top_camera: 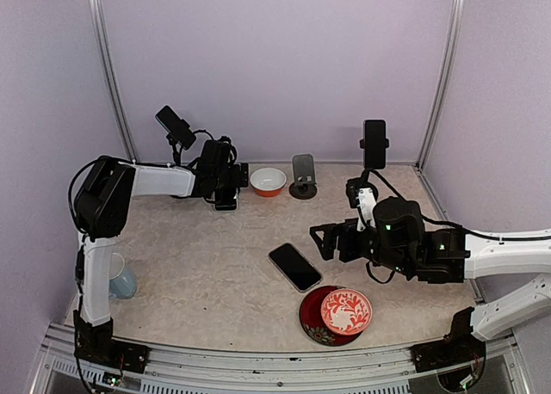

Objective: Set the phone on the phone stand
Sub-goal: Pick up the phone from the center of the board.

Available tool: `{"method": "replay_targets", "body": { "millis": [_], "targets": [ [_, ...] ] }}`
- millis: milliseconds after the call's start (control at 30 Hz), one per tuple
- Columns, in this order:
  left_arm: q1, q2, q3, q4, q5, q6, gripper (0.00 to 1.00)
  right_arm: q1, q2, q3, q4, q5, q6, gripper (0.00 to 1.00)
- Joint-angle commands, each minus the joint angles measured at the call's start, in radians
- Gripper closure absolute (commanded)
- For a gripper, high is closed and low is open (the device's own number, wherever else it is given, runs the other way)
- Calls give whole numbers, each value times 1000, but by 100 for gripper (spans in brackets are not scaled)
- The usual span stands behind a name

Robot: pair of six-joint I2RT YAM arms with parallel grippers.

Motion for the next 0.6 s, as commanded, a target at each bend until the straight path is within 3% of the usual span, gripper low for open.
{"method": "replay_targets", "body": {
  "millis": [0, 467, 567],
  "targets": [
    [4, 48, 59, -31, -12, 18, 1, -8, -4, -7, 22, 1, -4, 0],
    [17, 90, 91, -44, 8, 14, 8, -8, -7, -12, 25, 8, -3, 0],
    [18, 92, 92, -53, 12, 11, 1, -8, -3, -6, 25, 10, -6, 0]
  ]
}}
